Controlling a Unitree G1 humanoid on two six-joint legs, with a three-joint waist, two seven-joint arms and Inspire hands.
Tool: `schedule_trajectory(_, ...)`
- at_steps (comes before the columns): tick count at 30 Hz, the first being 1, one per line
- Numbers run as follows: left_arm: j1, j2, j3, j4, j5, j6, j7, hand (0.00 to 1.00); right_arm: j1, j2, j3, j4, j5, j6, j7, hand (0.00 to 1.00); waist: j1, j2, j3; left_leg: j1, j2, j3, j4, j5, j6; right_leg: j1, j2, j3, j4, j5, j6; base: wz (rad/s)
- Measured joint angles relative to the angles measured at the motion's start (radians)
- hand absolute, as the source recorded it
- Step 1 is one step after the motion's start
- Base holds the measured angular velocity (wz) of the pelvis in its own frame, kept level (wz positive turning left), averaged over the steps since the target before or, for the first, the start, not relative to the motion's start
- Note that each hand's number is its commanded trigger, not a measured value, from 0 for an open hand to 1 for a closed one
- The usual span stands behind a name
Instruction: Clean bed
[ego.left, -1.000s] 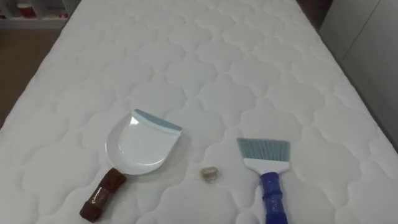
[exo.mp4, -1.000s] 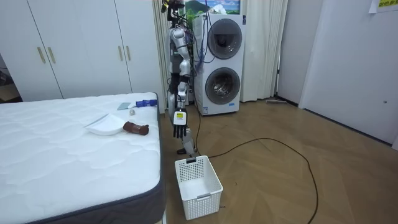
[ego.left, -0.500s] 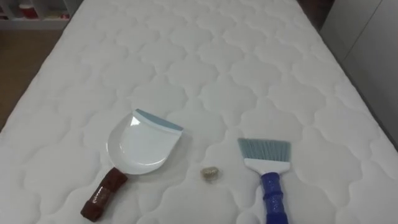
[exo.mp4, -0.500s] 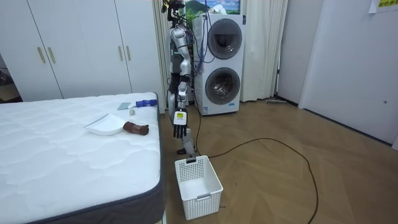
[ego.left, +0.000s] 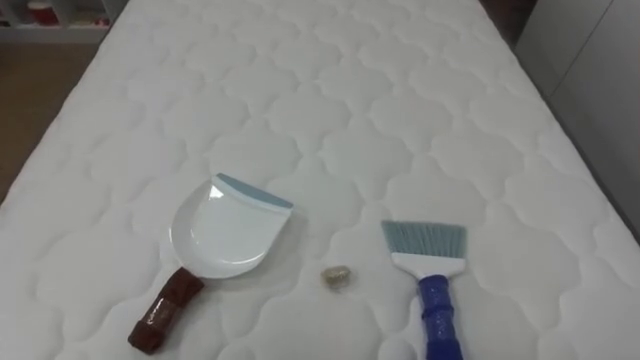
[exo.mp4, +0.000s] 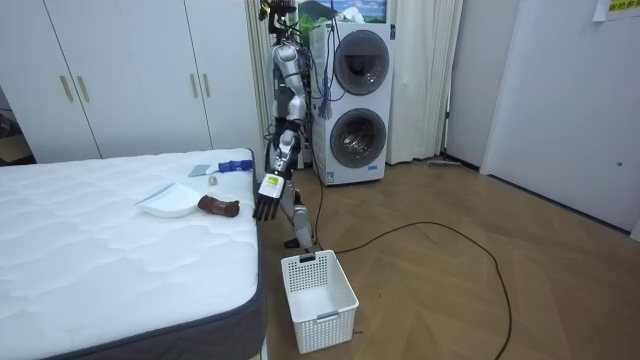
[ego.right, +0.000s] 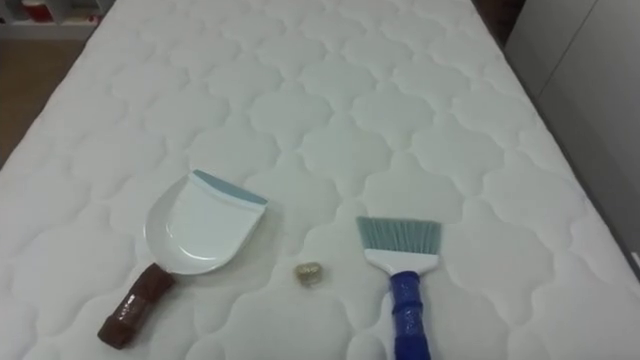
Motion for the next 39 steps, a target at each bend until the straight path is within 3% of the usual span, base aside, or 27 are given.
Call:
schedule_trajectory(9, -0.014, -0.002, -0.003, -0.192, 0.000, -0.140, 0.197, 0.00, -0.002, -0.003, -0.006, -0.019, 0.009, -0.072, 0.001, 0.00, -0.002, 0.003, -0.0004, -0.009, 0.000, 0.002, 0.003, 0.000, 0.000, -0.009, 0.000, 0.001, -0.005, 0.003, -0.001, 0.00)
schedule_trajectory(14, -0.027, -0.002, -0.004, -0.241, 0.002, -0.193, 0.282, 0.00, -0.006, -0.003, -0.006, -0.020, 0.014, -0.083, 0.002, 0.00, -0.001, 0.013, -0.0043, -0.006, 0.000, 0.005, 0.003, 0.000, 0.000, -0.007, 0.000, 0.001, -0.004, 0.003, -0.001, 0.00)
schedule_trajectory(25, -0.030, -0.002, -0.011, -0.251, 0.024, -0.210, 0.336, 0.00, 0.000, -0.003, -0.003, -0.014, 0.069, -0.079, 0.019, 0.00, -0.004, 0.012, -0.0041, -0.007, 0.003, 0.010, 0.003, 0.001, -0.001, -0.008, 0.002, 0.002, -0.003, 0.005, -0.003, 0.00)
schedule_trajectory(32, -0.031, -0.001, -0.021, -0.251, 0.023, -0.209, 0.349, 0.00, 0.000, -0.004, -0.001, -0.012, 0.072, -0.053, 0.024, 0.00, -0.029, 0.009, -0.0038, -0.021, 0.003, 0.010, 0.005, 0.001, -0.001, -0.017, 0.001, 0.002, -0.001, 0.005, -0.003, -0.01)
schedule_trajectory(35, -0.045, 0.001, -0.030, -0.248, 0.022, -0.205, 0.343, 0.00, 0.002, -0.006, 0.007, -0.008, 0.065, -0.029, 0.025, 0.00, -0.029, 0.009, -0.0028, -0.033, 0.003, 0.012, 0.008, 0.001, -0.001, -0.035, 0.001, 0.004, 0.002, 0.007, -0.003, -0.03)
schedule_trajectory(39, -0.102, 0.020, -0.031, -0.209, 0.020, -0.197, 0.329, 0.00, -0.005, -0.007, 0.018, 0.006, 0.068, -0.026, 0.031, 0.00, -0.033, 0.006, -0.0022, -0.076, 0.003, 0.011, 0.024, 0.001, -0.001, -0.078, -0.001, 0.001, 0.015, 0.008, -0.004, 0.00)
